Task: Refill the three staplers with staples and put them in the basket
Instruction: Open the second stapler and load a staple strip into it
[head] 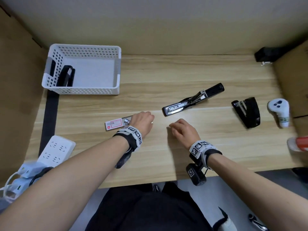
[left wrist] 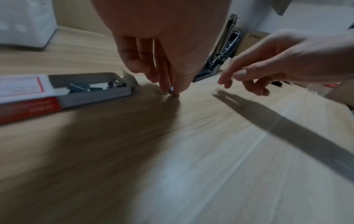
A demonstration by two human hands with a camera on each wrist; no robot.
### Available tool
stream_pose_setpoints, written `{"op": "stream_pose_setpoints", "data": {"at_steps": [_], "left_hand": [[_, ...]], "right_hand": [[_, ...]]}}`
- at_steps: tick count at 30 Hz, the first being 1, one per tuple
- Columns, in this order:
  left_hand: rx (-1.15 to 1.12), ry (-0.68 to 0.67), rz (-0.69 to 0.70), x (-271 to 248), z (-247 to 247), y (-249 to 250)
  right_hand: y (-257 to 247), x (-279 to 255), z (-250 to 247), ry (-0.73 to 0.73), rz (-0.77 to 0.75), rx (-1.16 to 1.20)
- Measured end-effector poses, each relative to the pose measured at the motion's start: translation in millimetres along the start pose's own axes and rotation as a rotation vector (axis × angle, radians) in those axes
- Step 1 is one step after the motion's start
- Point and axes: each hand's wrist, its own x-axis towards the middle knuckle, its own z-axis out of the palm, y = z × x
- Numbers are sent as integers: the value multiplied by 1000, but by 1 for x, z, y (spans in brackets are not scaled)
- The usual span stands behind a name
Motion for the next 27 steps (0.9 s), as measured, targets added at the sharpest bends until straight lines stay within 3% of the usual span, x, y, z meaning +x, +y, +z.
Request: {"op": "stream_pose_setpoints", "data": {"at_steps": [5,8,13,19,27], "left_hand": [[-29,-45,-27,15,-7,0],[-153,42,-70,28,-26,13],[-184,145,0,62,-52,39],[-110,67,8,82,-44,55],[-98,77,9,84,-42,58]], "right_hand": [[4,-3,-15,20,32,4],[4,0,-21,47,38,24],[10,3,-24,98,44,74],[27,-6,-24,107,94,99],[37,-6,-23,109,118,108]]}}
